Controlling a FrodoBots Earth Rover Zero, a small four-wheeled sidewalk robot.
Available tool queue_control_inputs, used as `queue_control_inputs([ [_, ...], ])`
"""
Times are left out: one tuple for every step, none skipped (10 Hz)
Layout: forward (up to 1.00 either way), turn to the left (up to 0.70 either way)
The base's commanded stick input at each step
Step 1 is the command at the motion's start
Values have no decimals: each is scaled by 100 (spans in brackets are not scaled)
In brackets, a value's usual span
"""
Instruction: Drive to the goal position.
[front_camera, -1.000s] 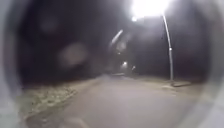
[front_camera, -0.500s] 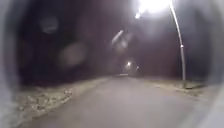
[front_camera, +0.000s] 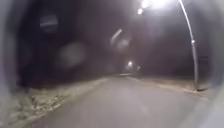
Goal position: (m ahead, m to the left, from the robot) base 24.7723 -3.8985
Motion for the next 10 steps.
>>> queue_control_inputs([
  [100,4],
  [100,3],
  [100,1],
  [100,0],
  [100,0],
  [100,0],
  [100,0],
  [100,0],
  [100,0],
  [100,0],
])
